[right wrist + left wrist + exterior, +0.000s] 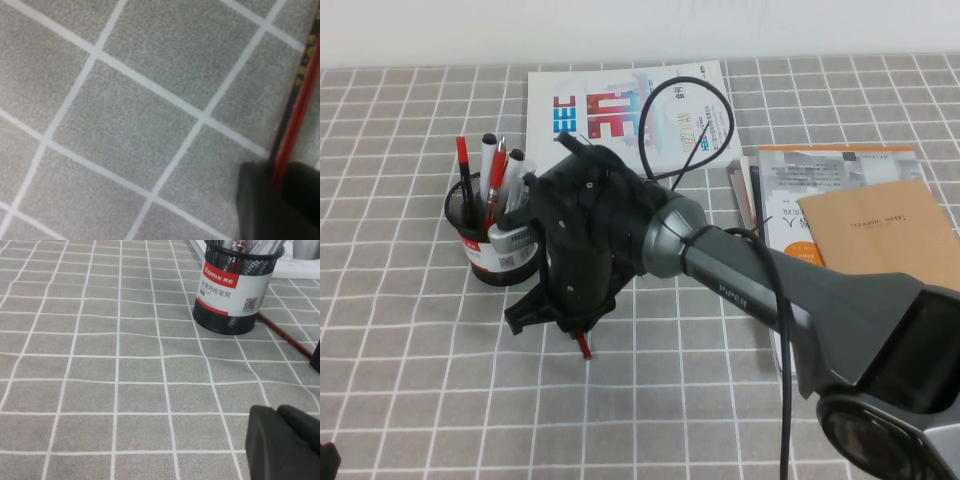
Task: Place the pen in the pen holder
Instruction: Pick up the pen on the table, then place the pen onto the pen holder
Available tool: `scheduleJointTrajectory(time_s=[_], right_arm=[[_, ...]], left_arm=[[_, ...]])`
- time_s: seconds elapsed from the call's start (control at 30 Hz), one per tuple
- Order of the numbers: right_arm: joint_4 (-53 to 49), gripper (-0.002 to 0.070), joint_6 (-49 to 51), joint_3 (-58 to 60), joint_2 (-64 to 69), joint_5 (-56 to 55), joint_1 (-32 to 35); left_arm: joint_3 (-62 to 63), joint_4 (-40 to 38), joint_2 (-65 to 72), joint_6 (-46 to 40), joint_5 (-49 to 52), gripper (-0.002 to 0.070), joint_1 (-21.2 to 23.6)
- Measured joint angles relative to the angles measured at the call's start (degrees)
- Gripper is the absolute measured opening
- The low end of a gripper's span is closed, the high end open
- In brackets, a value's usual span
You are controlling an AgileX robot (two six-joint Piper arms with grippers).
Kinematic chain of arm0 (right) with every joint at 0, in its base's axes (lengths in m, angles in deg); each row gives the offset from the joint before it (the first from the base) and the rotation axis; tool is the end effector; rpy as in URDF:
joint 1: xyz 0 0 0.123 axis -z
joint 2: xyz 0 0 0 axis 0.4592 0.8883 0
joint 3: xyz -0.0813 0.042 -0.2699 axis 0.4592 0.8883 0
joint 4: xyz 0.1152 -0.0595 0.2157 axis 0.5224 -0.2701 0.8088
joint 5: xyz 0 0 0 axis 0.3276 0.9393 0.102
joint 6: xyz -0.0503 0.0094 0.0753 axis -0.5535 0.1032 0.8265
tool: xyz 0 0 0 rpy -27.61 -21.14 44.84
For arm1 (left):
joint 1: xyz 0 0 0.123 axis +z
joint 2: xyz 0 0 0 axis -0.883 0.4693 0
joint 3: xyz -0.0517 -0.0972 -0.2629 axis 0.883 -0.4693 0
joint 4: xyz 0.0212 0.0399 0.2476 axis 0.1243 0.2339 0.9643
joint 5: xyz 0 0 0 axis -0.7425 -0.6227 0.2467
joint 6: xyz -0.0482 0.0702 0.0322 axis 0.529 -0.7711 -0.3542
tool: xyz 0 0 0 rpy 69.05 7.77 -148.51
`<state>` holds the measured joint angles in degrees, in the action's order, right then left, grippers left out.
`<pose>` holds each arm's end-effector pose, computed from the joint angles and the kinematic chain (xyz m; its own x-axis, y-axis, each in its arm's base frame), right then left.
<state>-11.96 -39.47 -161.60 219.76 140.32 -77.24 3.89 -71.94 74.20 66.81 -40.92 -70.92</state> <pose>0.3358 0.3944 0.1877 -0.8486 -0.4649 -0.2523 -0.4934 0.8677 0.0607 0.0512 -0.0099 0.1707 -0.3083 -0.0123 -0.9512 0.1565 0.9856 -0.0635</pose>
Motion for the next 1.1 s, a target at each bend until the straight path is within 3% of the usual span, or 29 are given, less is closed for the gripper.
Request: scheduleJointTrajectory(time_s=[0.07,0.37,0.73,1.0,1.1], right_arm=[[-0.1,0.0025,0.0,0.0,0.0,0.0,0.0],[-2.3,0.0009,1.5,2.4,-1.5,-0.3,0.0],[-7.3,0.0006,5.6,21.1,-12.5,-0.6,0.9],[-12.9,0.0006,11.3,28.1,-24.9,-0.6,0.9],[-13.1,0.0006,13.9,33.4,-31.5,-5.4,0.9]], left_arm=[[0.0,0.0,0.0,0.0,0.0,-0.0005,0.0],[0.0,0.0,0.0,0.0,0.0,-0.0005,0.0],[0.0,0.0,0.0,0.0,0.0,-0.0005,0.0],[0.0,0.0,0.0,0.0,0.0,-0.0005,0.0],[0.0,0.0,0.0,0.0,0.0,-0.0005,0.0]])
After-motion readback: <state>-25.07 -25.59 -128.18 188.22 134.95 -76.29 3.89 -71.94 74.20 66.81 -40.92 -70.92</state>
